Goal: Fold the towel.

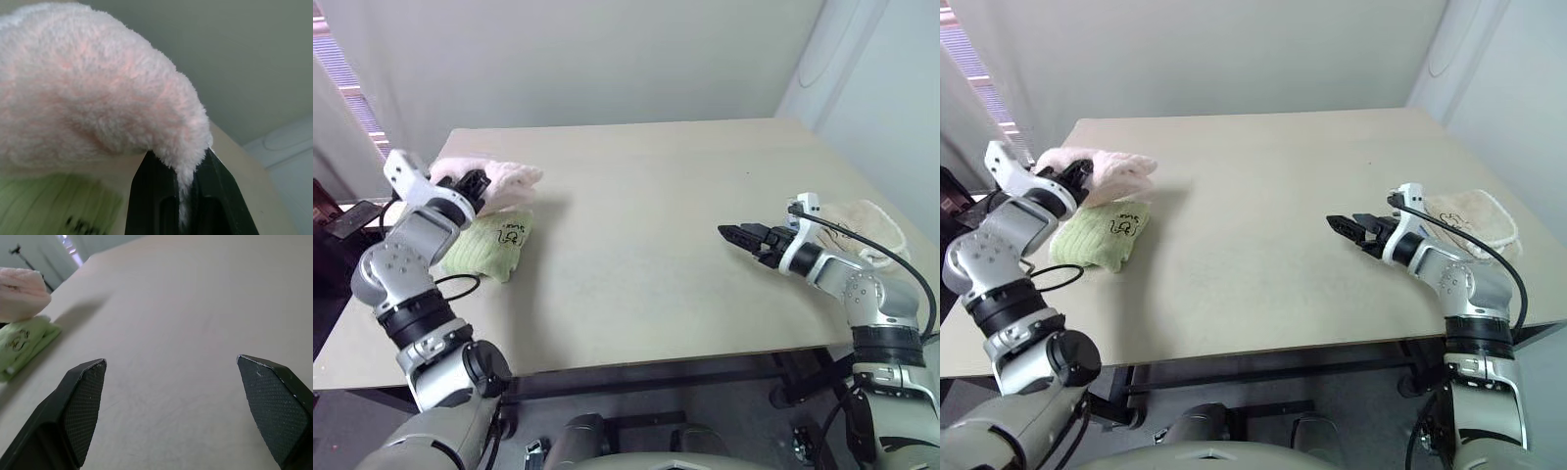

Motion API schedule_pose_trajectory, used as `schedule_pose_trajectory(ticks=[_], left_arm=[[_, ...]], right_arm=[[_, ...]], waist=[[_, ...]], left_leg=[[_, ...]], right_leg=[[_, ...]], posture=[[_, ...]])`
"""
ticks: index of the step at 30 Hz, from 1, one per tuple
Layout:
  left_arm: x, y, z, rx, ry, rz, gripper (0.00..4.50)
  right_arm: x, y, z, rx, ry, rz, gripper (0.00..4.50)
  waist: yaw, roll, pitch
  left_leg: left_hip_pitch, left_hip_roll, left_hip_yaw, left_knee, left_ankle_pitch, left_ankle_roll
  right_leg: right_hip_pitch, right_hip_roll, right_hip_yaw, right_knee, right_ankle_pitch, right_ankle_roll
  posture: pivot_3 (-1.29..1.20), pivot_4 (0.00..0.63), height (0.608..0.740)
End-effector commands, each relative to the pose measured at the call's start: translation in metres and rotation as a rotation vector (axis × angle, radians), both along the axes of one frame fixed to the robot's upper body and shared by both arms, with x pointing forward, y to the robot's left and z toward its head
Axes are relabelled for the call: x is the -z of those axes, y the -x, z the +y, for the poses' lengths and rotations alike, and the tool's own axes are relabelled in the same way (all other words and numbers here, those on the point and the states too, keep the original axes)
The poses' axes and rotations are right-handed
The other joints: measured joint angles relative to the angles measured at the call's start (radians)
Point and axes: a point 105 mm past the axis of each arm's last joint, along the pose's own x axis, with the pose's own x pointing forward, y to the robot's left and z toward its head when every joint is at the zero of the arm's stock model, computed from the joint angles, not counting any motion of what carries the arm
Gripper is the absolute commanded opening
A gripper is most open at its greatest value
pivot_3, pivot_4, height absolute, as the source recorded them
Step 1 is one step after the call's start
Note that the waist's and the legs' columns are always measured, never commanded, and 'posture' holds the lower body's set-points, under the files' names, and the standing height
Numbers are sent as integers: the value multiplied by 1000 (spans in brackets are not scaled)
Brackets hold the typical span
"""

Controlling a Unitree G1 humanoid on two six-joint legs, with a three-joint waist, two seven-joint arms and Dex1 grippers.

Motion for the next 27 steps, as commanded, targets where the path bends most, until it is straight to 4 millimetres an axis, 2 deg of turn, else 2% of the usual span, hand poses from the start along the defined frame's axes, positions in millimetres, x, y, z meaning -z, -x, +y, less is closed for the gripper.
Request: schedule_pose_trajectory(ticks=[1, 6, 12, 17, 20, 27], left_arm=[[-7, 11, 7, -70, 14, -49, 10], [30, 27, 15, -156, 36, 55, 10], [53, 42, 28, -222, 30, 123, 10], [69, 44, 25, -219, 64, 156, 10], [69, 43, 20, -197, 97, 142, 919], [63, 47, 10, -137, 93, 112, 3458]], right_arm=[[-16, -8, 7, -45, 13, -61, 4500], [-16, -12, 7, -68, 45, -61, 4500], [-13, -14, 9, -80, 58, -57, 4500], [-11, -16, 11, -90, 73, -57, 4500], [-12, -17, 11, -90, 85, -64, 4500], [-13, -20, 10, -92, 134, -105, 4500]], waist=[[0, -1, 0], [0, -1, 0], [0, -2, 0], [0, -2, 0], [0, -2, 0], [0, -2, 0]], left_leg=[[0, 0, 0, 0, 0, 0], [0, 0, 0, -1, 1, -2], [0, 0, 0, -3, 1, -3], [0, 0, 1, -3, 1, -2], [0, 0, 1, -4, 0, 0], [-1, 0, 2, -5, 0, -1]], right_leg=[[0, 0, 0, 0, 1, 0], [-1, 2, 1, -1, 3, 0], [-3, 3, 2, -1, 3, 0], [-4, 2, 4, -2, 3, 0], [-5, 2, 4, -2, 3, 0], [-6, 2, 5, -2, 3, 0]], posture=[[0, 0, 730], [0, 0, 730], [0, 0, 730], [0, 0, 730], [0, 0, 730], [0, 0, 730]])
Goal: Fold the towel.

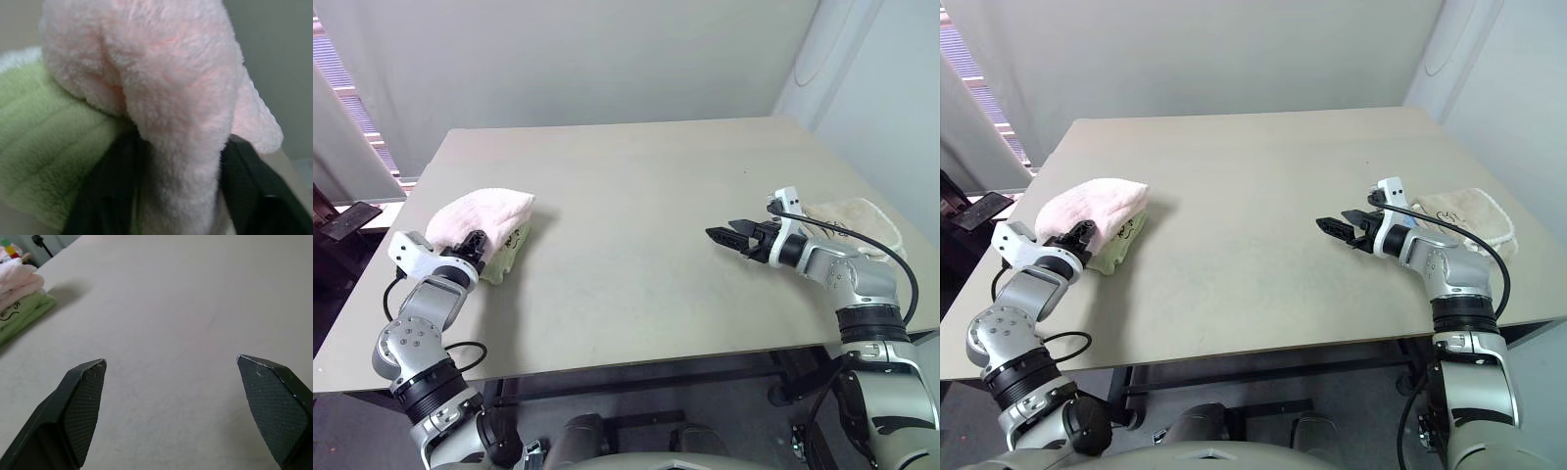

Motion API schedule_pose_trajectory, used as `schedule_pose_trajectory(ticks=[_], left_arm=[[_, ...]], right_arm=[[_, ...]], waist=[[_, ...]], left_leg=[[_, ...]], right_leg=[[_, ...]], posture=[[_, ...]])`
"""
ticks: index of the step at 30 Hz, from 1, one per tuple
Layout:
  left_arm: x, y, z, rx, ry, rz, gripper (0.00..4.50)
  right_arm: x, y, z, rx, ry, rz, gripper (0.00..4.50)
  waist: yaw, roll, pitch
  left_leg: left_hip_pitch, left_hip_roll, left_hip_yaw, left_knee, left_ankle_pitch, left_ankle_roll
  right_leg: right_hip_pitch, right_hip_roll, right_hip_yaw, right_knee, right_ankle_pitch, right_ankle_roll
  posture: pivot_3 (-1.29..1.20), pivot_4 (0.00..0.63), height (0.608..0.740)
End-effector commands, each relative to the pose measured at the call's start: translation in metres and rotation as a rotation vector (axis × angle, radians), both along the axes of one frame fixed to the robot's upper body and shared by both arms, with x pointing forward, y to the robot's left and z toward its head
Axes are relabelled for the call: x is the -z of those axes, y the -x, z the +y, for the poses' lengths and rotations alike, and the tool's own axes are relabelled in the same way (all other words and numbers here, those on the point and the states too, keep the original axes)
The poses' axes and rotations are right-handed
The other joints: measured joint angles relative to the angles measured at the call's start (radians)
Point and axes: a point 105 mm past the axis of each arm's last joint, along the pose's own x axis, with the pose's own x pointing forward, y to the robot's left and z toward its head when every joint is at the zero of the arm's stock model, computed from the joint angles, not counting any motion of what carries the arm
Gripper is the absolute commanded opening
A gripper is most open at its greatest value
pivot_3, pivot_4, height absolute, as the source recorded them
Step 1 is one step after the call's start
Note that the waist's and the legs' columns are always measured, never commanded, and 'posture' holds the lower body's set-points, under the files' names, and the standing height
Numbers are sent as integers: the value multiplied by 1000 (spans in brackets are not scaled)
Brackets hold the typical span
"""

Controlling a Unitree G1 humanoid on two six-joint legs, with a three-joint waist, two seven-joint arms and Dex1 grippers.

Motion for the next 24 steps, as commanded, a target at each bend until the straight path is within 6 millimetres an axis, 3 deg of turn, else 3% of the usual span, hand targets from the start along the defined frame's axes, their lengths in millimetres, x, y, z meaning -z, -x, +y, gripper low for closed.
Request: schedule_pose_trajectory(ticks=[1, 3, 12, 14, 17, 21, 24], left_arm=[[-20, 2, -4, 24, -23, -74, 3835], [-23, 5, -9, 50, -29, -90, 4459], [-36, 33, -23, 46, -1, -101, 4459], [-49, 40, -28, 70, -38, -159, 4459], [-60, 47, -31, 133, -162, -206, 4459], [-84, 47, -48, 325, -576, -342, 4459], [-93, 40, -56, 431, -663, -450, 4459]], right_arm=[[-16, -6, 3, -18, 16, -78, 4500], [-16, -6, 5, -30, 19, -80, 4500], [-25, -6, 14, -102, 12, -98, 4500], [-27, -7, 15, -110, 10, -100, 4500], [-28, -8, 17, -119, 6, -106, 4500], [-34, -9, 20, -114, -1, -177, 4500], [-42, -9, 20, -91, -8, -281, 4500]], waist=[[0, 0, 0], [0, 0, 0], [0, 0, 0], [1, 0, 0], [1, 0, 0], [0, 0, 0], [1, 0, -1]], left_leg=[[0, 0, 0, 0, 0, 0], [0, 0, 0, 0, 0, 0], [-1, 0, 1, -1, -1, 2], [-1, 0, 1, -1, -2, 2], [-1, 0, 2, -2, -1, 2], [0, 0, 9, -11, 2, -3], [0, 0, 16, -21, 8, -14]], right_leg=[[0, 0, 0, 0, 0, 0], [0, 0, 1, 0, 0, 0], [-2, 0, 3, 0, 0, 0], [-2, 0, 3, 0, 0, 0], [-2, 0, 3, 0, -2, -3], [-7, 0, 4, -1, 0, -7], [-12, -1, 4, -3, 2, -10]], posture=[[0, 0, 730], [0, 0, 730], [0, 0, 730], [0, 0, 730], [0, 0, 730], [0, 0, 730], [0, 0, 730]])
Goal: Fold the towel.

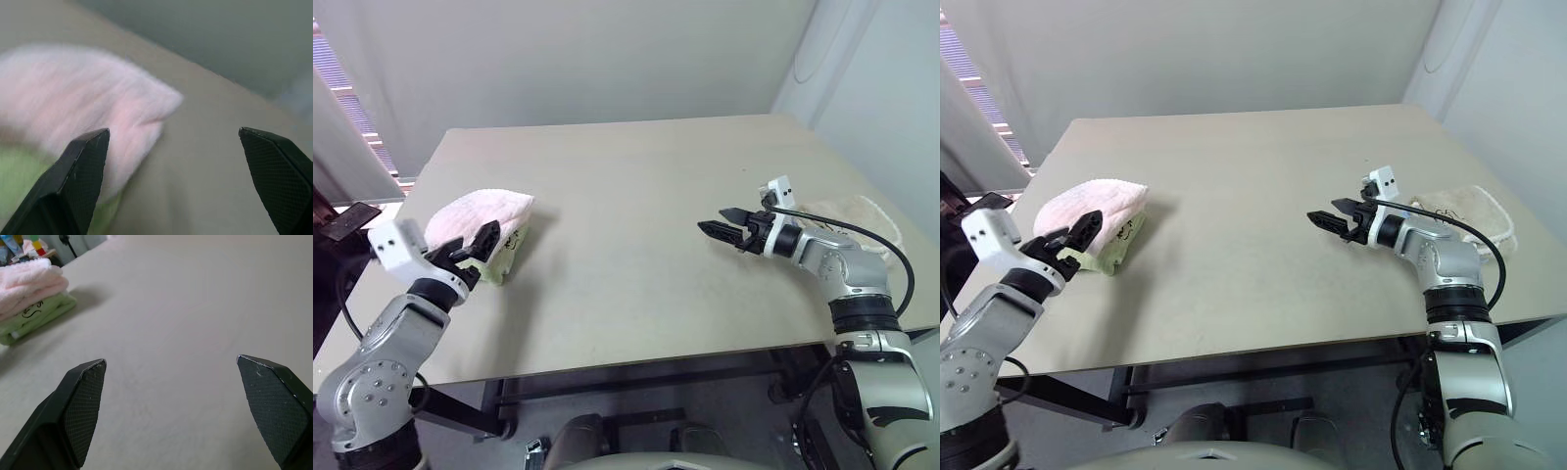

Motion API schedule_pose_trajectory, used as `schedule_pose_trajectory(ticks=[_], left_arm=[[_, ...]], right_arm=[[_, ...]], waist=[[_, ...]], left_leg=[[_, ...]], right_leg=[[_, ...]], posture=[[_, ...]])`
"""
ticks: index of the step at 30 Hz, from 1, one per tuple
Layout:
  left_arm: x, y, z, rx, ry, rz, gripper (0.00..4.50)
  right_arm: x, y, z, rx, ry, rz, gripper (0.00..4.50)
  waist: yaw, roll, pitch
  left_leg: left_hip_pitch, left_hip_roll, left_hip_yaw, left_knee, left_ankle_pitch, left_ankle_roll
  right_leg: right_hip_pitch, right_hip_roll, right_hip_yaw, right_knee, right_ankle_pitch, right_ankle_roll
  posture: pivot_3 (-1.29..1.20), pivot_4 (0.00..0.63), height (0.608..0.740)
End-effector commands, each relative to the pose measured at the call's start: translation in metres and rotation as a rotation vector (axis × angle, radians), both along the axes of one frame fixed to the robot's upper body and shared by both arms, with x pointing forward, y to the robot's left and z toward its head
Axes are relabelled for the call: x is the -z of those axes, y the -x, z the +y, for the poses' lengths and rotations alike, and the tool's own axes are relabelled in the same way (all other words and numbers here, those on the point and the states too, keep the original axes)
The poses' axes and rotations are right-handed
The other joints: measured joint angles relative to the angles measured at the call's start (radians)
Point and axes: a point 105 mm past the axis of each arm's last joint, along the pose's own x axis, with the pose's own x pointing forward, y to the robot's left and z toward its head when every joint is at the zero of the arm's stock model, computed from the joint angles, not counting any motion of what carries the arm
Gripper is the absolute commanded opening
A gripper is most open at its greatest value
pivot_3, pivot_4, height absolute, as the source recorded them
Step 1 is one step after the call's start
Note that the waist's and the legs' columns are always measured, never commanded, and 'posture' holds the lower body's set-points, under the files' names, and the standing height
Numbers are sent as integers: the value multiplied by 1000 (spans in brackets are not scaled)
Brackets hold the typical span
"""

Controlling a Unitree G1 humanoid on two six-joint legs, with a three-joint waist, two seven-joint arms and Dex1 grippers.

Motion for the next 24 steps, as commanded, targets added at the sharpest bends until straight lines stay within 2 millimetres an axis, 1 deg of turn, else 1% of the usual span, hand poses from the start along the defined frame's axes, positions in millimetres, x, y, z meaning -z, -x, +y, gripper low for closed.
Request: schedule_pose_trajectory(ticks=[1, 3, 4, 7, 9, 10, 12, 14, 16, 18, 20, 21, 24], left_arm=[[-23, -6, -18, 159, -130, -185, 4459], [-23, -10, -29, 262, -200, -210, 4459], [-22, -11, -35, 324, -221, -223, 4459], [-18, -12, -63, 554, -265, -267, 4459], [-15, -16, -78, 652, -297, -293, 4459], [-12, -23, -87, 703, -305, -298, 4459], [-9, -35, -95, 767, -321, -298, 4459], [-8, -45, -101, 815, -318, -297, 4459], [-7, -53, -105, 855, -323, -298, 4459], [-4, -57, -110, 912, -335, -284, 4459], [-5, -64, -110, 913, -296, -264, 4459], [-5, -66, -110, 919, -279, -252, 4459], [0, -63, -110, 978, -288, -238, 4459]], right_arm=[[-29, -3, -1, 29, -23, -199, 4500], [-27, 0, -1, 24, -13, -218, 4500], [-25, 1, -1, 16, -5, -218, 4500], [-25, 4, -5, 3, -57, -182, 4500], [-28, 2, -10, 29, -51, -192, 4500], [-29, 3, -15, 42, -38, -199, 4500], [-32, 6, -18, 45, -20, -209, 4500], [-34, 13, -20, 35, -14, -214, 4500], [-29, 18, -22, 40, 14, -210, 4500], [-24, 26, -23, 30, 35, -198, 4500], [-22, 33, -21, 14, 41, -192, 4500], [-22, 36, -19, 6, 41, -191, 4500], [-22, 40, -15, -14, 43, -181, 4500]], waist=[[2, -1, 0], [3, -1, 0], [3, -1, 0], [-2, 0, 0], [-2, 0, 0], [-2, 0, 0], [-1, -1, 0], [-1, -1, 0], [-3, -1, 0], [-7, -1, 0], [-7, -1, 0], [-7, -1, 1], [-10, -1, 1]], left_leg=[[0, 0, 1, -4, 1, -1], [0, 1, 5, -13, 6, -10], [0, 2, 6, -14, 7, -12], [0, 8, 7, -14, 9, -14], [0, 12, 8, -13, 9, -14], [0, 13, 9, -12, 9, -14], [0, 16, 10, -11, 9, -14], [0, 17, 10, -9, 9, -14], [0, 18, 10, -8, 8, -12], [0, 18, 10, -6, 7, -10], [0, 18, 10, -5, 6, -8], [0, 18, 10, -4, 6, -7], [-1, 19, 10, 1, 1, 0]], right_leg=[[-1, 0, 0, 0, 1, -1], [-6, -1, 0, -1, 2, -3], [-8, -1, 0, 0, 2, -3], [-10, 2, 0, 0, 2, -7], [-10, 6, 0, 0, 3, -9], [-11, 6, 0, 0, 3, -9], [-12, 6, 0, 0, 3, -10], [-12, 6, 0, 1, 3, -11], [-12, 6, 0, 1, 3, -12], [-12, 4, 0, 1, 3, -12], [-10, 4, -1, 1, 3, -12], [-11, 4, -1, 1, 3, -12], [-11, 4, -1, 3, 3, -12]], posture=[[0, 0, 730], [0, 0, 730], [0, 0, 730], [0, 0, 730], [0, 0, 730], [0, 0, 730], [0, 0, 730], [0, 0, 730], [0, 0, 730], [0, 0, 730], [0, 0, 730], [0, 0, 730], [0, 0, 730]])
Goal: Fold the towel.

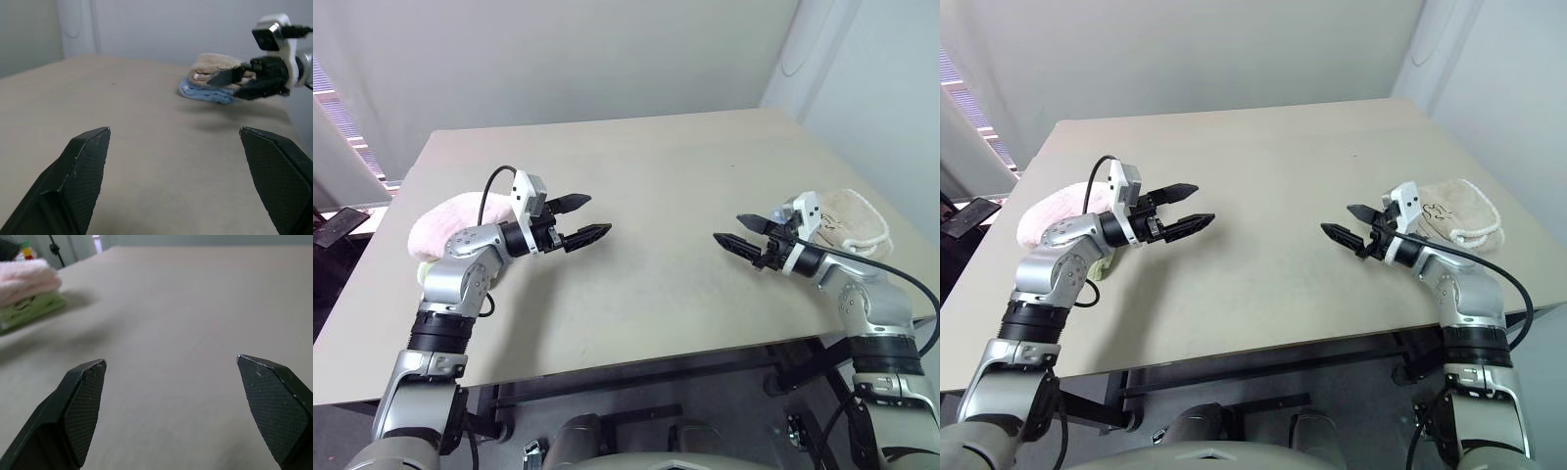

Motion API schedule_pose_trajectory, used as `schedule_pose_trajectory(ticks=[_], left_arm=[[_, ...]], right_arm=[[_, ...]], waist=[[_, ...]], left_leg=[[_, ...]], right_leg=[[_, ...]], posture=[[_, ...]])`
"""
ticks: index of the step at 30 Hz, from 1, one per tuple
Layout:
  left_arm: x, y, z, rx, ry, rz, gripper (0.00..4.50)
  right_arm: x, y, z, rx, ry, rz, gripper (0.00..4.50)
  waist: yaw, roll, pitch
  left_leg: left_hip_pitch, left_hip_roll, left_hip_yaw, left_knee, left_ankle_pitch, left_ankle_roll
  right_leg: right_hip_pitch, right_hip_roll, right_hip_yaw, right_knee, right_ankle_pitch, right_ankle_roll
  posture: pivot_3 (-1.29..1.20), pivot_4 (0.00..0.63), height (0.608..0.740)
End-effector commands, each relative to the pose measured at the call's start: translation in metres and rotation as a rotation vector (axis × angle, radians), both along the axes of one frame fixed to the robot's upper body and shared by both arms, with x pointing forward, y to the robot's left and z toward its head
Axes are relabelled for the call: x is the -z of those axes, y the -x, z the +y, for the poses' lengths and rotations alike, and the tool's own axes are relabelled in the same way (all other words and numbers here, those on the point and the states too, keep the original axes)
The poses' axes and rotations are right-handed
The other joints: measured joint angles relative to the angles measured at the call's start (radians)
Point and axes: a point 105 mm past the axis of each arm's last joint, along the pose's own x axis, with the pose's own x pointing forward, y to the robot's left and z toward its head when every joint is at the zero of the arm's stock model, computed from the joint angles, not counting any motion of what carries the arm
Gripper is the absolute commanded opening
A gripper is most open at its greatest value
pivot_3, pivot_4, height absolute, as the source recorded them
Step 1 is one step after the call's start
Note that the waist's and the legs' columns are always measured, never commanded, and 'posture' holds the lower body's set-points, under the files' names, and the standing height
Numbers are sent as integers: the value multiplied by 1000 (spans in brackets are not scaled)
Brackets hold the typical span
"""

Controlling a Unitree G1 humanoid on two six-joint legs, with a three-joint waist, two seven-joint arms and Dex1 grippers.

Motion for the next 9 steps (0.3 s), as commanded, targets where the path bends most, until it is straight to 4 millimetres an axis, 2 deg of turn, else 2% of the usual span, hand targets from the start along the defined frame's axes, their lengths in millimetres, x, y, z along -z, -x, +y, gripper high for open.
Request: schedule_pose_trajectory(ticks=[1, 4, 9], left_arm=[[-8, 2, 0, 51, -14, -28, 4459], [-3, -4, 3, 1, -46, -38, 4459], [3, 6, 2, 16, -57, -28, 4459]], right_arm=[[-24, 4, 4, -33, 1, -71, 4500], [-24, 4, 1, -19, 2, -50, 4500], [-24, 2, -7, -6, 6, -23, 4500]], waist=[[0, 0, 0], [4, 0, 0], [8, 0, 0]], left_leg=[[0, 1, 0, 2, -1, 1], [0, 1, 0, 5, -1, 2], [0, 1, 0, 5, -1, 2]], right_leg=[[0, 0, 0, 1, 0, 0], [2, 1, 0, 1, 1, -2], [3, 0, -1, 0, 2, -4]], posture=[[0, 0, 730], [0, 0, 730], [0, 0, 730]])
